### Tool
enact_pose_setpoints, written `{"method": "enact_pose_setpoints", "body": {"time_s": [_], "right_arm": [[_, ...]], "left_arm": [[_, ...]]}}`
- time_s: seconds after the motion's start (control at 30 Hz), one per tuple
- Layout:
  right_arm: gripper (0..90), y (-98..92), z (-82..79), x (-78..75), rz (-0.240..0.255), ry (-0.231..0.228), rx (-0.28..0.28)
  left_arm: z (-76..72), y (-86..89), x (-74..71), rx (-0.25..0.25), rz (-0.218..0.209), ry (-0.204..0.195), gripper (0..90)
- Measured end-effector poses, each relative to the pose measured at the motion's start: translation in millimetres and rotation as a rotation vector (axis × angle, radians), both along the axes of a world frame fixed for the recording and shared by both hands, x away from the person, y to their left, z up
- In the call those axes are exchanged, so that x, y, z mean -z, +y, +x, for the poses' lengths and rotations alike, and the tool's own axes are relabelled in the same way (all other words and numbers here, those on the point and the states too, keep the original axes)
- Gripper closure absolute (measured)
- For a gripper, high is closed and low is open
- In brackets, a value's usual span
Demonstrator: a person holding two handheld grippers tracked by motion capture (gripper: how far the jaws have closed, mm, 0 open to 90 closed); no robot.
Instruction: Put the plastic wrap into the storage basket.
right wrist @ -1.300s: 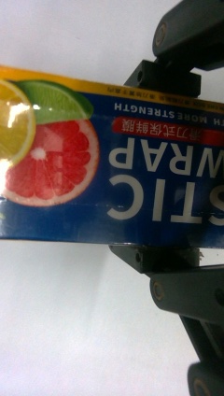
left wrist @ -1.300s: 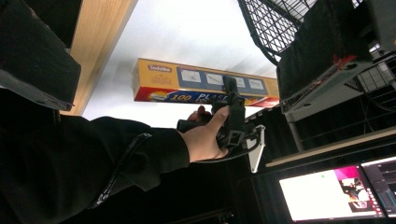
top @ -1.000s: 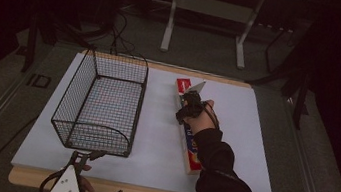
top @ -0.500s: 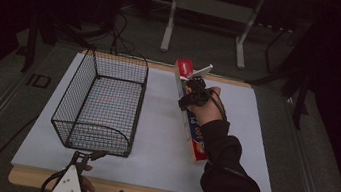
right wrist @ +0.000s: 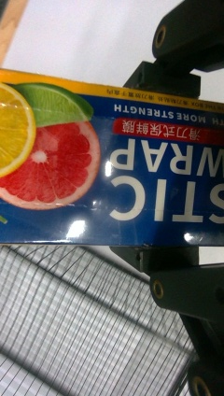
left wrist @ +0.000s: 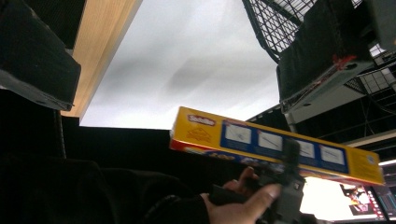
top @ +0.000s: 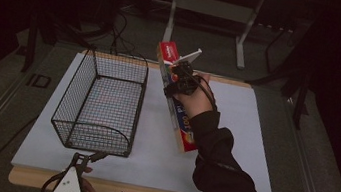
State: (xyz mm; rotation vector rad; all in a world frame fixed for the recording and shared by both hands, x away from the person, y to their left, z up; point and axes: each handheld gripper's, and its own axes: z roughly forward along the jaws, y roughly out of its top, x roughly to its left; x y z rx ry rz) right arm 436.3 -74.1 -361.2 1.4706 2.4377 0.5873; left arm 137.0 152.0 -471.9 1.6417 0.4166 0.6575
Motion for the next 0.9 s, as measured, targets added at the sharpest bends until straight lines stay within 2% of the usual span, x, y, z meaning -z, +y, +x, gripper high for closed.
{"method": "enact_pose_setpoints", "body": {"time_s": [0.23,0.47,0.8,0.9], "right_arm": [[39.3,23.7,-3.3,-22.3,0.018,-0.041,-0.023],[39.3,45.4,-3.9,-38.3,0.028,-0.057,-0.044],[39.3,80.2,-2.6,-46.1,0.047,-0.073,-0.064],[39.3,90.0,-1.4,-47.5,0.043,-0.083,-0.077]], "left_arm": [[-0.1,0.2,0.2,0.001,0.003,-0.004,0.2],[-1.2,0.3,0.3,0.002,0.0,-0.002,0.2],[-3.1,0.5,-0.5,0.007,-0.003,-0.009,0.2],[-3.7,0.3,-0.3,0.0,0.013,-0.021,0.2]]}}
